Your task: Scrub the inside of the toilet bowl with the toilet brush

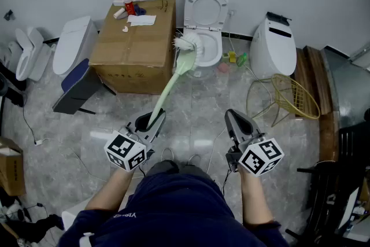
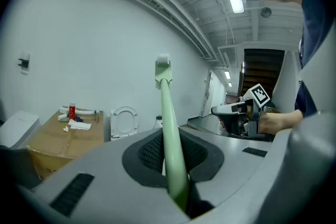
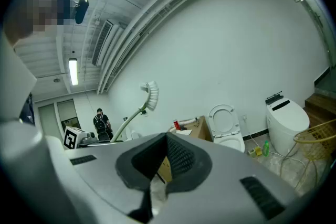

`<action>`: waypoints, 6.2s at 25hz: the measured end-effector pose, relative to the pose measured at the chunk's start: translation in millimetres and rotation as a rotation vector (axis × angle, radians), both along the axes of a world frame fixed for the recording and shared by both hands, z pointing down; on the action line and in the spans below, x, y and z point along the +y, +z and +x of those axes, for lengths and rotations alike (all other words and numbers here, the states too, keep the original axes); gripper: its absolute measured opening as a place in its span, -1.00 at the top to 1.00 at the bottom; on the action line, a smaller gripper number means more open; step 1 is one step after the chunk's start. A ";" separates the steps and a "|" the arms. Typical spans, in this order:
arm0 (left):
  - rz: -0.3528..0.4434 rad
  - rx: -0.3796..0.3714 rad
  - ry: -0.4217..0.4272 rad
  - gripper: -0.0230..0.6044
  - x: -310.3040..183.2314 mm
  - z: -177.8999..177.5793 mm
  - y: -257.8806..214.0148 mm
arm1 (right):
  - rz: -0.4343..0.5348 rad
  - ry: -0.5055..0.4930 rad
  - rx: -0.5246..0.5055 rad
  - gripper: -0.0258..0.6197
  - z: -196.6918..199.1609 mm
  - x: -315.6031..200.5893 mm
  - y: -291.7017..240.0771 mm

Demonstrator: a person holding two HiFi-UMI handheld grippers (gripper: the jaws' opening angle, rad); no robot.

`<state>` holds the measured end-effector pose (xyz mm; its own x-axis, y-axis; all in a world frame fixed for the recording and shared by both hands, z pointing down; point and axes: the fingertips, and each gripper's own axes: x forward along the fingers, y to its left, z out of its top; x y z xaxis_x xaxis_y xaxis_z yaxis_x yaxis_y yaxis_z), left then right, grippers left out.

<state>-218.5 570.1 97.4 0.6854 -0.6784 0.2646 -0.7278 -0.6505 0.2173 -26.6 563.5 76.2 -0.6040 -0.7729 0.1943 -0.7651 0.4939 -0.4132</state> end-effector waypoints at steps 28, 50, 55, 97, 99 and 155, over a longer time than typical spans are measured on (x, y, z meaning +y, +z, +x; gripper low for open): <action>0.009 -0.009 -0.034 0.76 4.8 26.2 -0.8 | 0.008 0.012 0.053 0.91 29.2 1.7 7.4; 0.024 -0.031 -0.071 0.76 7.9 80.3 1.4 | 0.024 -0.007 0.004 0.91 91.8 2.0 12.7; 0.038 -0.021 -0.073 0.76 -3.6 81.9 5.3 | 0.032 -0.001 0.016 0.91 95.0 -6.5 15.8; -0.039 0.028 0.026 0.76 -282.6 -4.0 34.7 | -0.055 0.061 0.079 0.91 -8.2 -269.8 32.4; -0.039 0.027 0.031 0.76 -289.6 -6.8 34.8 | -0.053 0.065 0.080 0.91 -11.4 -276.3 31.6; -0.121 -0.067 -0.099 0.76 -588.0 137.4 67.9 | -0.162 -0.101 0.029 0.91 126.0 -601.5 87.9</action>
